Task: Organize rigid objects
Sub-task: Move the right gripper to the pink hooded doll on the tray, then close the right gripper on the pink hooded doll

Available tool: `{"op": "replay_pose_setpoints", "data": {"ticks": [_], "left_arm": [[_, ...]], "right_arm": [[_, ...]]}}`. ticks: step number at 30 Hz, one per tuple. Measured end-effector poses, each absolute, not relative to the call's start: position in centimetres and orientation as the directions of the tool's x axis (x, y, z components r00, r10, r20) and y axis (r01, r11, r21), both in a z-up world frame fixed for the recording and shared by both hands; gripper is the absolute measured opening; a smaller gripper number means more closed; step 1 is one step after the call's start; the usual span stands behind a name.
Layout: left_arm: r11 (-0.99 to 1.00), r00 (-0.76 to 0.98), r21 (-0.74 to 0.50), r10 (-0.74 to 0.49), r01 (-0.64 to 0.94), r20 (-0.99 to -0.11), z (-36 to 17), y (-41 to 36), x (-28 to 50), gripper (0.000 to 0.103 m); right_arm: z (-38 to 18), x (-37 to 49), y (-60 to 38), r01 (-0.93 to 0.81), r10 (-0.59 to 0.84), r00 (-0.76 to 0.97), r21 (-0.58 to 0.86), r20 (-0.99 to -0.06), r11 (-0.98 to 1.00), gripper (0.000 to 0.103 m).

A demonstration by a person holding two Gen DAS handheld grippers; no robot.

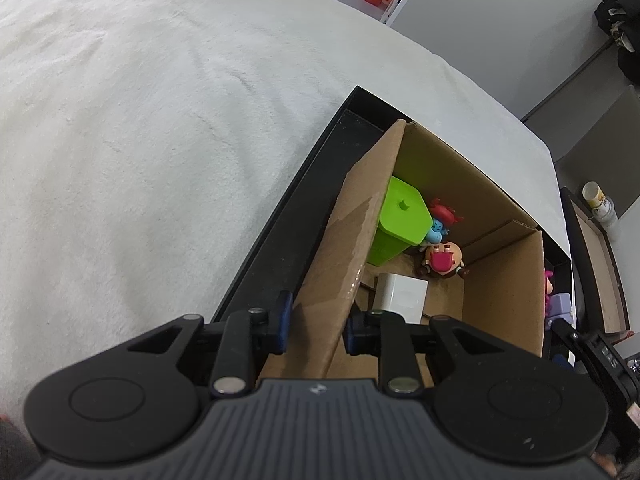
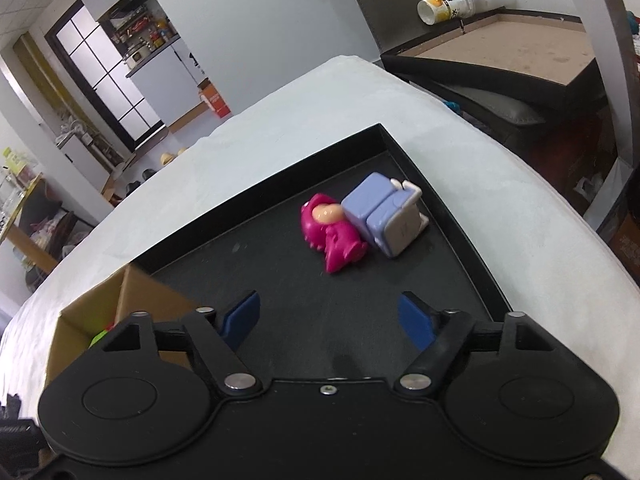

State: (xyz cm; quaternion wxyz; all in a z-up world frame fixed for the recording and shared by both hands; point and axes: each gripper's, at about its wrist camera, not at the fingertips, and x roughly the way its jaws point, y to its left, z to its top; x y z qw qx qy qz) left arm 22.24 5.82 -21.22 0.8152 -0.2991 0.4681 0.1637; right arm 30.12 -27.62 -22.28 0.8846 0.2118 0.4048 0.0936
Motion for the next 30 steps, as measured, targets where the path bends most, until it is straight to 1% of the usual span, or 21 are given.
{"op": "replay_pose_setpoints", "data": {"ticks": [5,12,17,27,29,30], "left_arm": [[0.766,0.509,-0.338,-0.016,-0.547,-0.860,-21.3,5.9,22.2,0.024],[0.765,0.506,-0.336,-0.016,-0.549,-0.863,-21.5,6.1,22.4,0.024],[0.767,0.503,-0.332,-0.014,-0.549,-0.864,-21.7,6.0,22.5,0.024],[0.770,0.501,-0.330,-0.015,-0.546,-0.865,-21.7,5.8,22.6,0.024],[0.771,0.501,-0.330,-0.015,-0.546,-0.865,-21.7,5.8,22.6,0.024],[0.771,0.501,-0.329,-0.015,-0.545,-0.865,-21.7,5.8,22.6,0.024]], "right_arm": [[-23.1,31.8,-26.7,-0.012,0.321,0.667,0.422,-0.672,0.907,0.064],[-24.3,33.6,-25.9,-0.017,0.333,0.648,0.424,-0.685,0.906,0.062],[-24.8,34.5,-25.6,-0.003,0.322,0.644,0.419,-0.694,0.908,0.062],[-24.5,35.3,-24.6,-0.029,0.295,0.660,0.369,-0.691,0.929,0.062],[-24.5,35.1,-24.6,-0.029,0.291,0.663,0.365,-0.689,0.931,0.053],[-24.5,35.1,-24.5,-0.034,0.293,0.661,0.362,-0.691,0.932,0.040]]}}
